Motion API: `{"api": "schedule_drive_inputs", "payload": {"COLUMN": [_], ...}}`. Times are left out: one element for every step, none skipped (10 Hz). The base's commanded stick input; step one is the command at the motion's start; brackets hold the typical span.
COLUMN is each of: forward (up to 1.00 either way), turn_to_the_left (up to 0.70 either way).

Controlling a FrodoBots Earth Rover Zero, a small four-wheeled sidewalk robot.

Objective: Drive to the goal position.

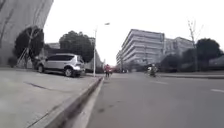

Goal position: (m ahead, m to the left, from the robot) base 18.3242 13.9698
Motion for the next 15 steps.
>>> {"api": "schedule_drive_inputs", "payload": {"forward": [0.7, 0.7, 0.7, 0.7, 0.7, 0.7, 0.7, 0.7, 0.7, 0.7, 0.7, 0.7, 0.7, 0.7, 0.7], "turn_to_the_left": [0.0, 0.0, 0.0, 0.0, 0.0, 0.0, 0.0, 0.0, 0.0, 0.0, 0.0, 0.08, 0.14, 0.14, 0.14]}}
